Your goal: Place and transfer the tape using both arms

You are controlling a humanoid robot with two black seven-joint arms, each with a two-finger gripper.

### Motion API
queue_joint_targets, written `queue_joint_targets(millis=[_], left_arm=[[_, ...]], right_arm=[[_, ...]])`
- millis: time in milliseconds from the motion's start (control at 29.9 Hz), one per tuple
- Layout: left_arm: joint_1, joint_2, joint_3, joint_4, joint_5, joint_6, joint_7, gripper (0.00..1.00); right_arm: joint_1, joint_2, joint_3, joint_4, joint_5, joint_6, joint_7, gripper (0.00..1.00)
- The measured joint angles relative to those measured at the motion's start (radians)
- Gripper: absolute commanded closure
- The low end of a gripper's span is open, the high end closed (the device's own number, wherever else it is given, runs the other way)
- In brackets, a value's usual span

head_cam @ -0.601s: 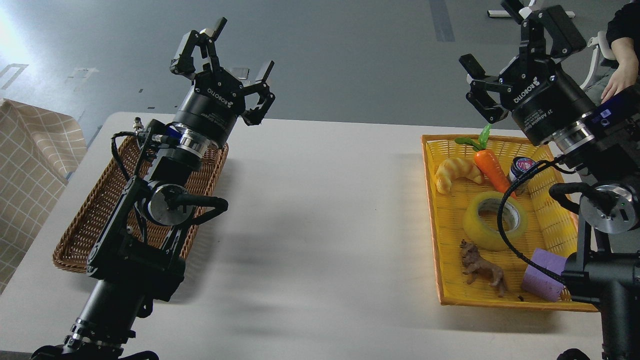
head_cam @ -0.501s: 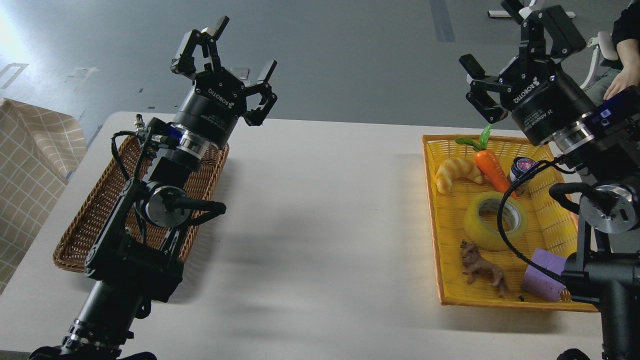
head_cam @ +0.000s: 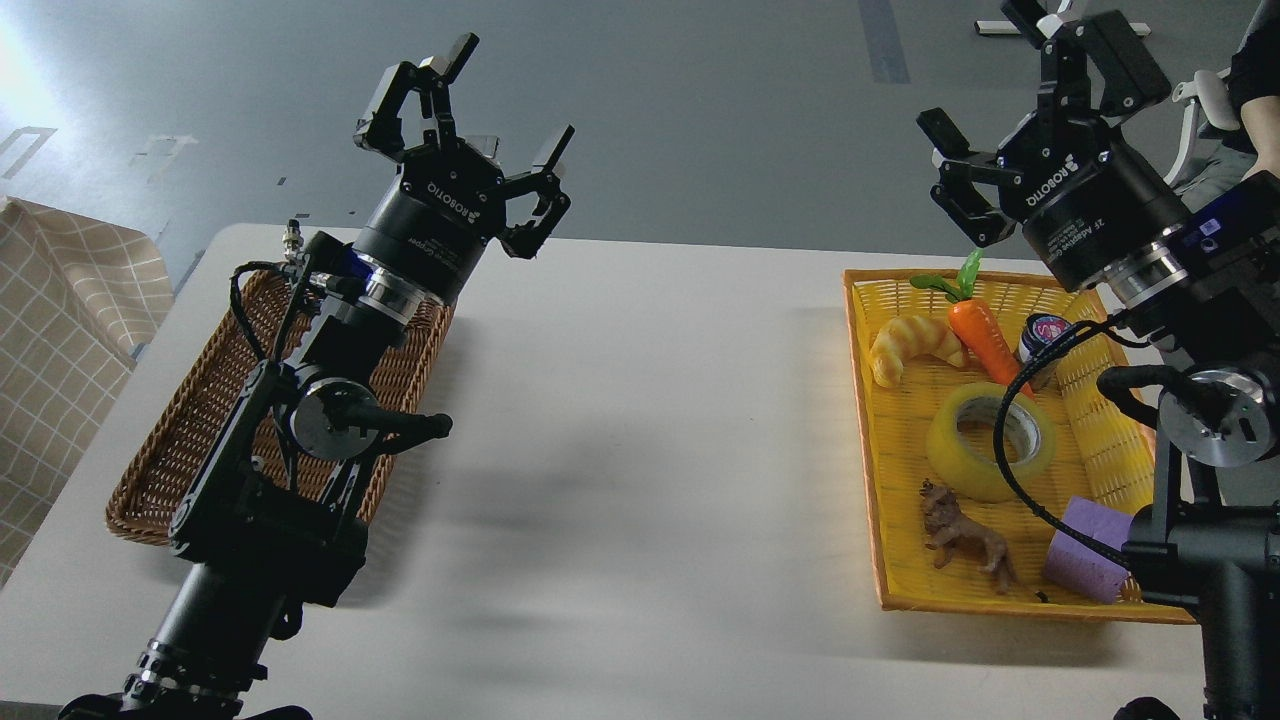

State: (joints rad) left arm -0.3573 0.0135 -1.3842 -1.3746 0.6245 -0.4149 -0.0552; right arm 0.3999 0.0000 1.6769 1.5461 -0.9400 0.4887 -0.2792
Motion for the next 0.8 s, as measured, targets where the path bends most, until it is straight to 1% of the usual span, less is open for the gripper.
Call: queue_joint_targets(millis=[802], left_arm=[[-0.003,0.003,0.000,0.000,0.000,-0.001,0.000,0.02]], right_arm=[[-0.004,0.000,-0.016,0.006,0.001,0.000,0.000,0.00]])
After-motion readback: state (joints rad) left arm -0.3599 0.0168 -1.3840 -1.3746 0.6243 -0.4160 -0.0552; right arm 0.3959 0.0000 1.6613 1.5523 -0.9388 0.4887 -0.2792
